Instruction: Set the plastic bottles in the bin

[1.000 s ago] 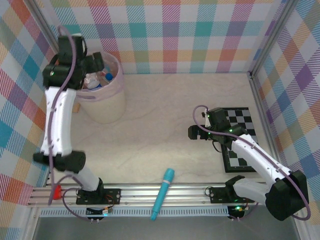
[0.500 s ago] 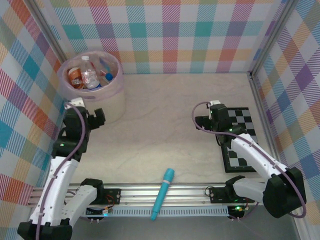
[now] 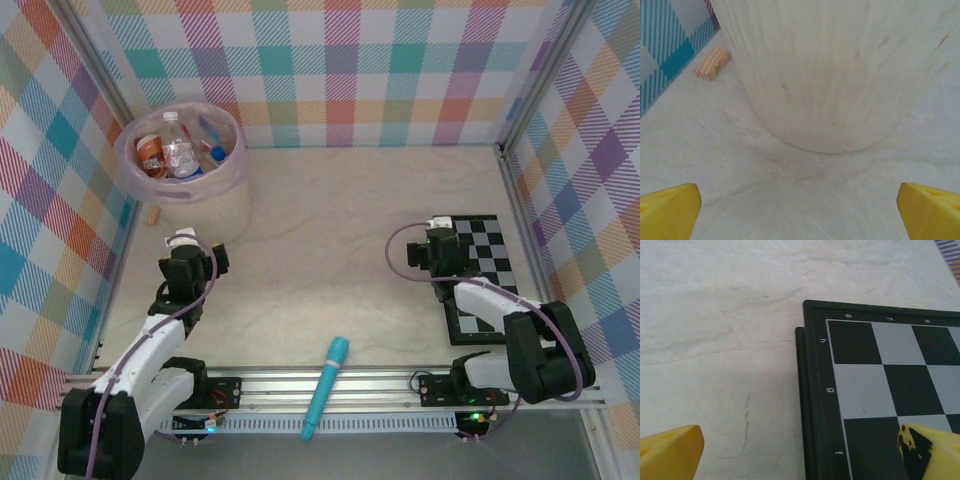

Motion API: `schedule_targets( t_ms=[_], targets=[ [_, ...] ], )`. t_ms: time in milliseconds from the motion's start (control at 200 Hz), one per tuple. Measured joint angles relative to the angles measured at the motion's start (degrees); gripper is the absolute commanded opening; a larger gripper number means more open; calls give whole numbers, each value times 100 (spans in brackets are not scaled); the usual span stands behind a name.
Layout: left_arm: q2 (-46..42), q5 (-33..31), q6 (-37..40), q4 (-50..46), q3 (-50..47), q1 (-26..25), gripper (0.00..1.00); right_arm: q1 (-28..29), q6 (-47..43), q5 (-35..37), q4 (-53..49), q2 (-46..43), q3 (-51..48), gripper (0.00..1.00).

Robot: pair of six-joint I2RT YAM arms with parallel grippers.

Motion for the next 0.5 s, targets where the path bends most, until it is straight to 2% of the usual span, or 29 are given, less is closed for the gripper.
schedule_targets(
  t_ms=[190,500],
  targets=[
    [1172,13,181,1488,-450,0,100,-31,-354,-66,688,319,-66,99],
    [2677,236,315,3228,-166,61,100,-470,-649,-472,1823,629,-118,99]
  ],
)
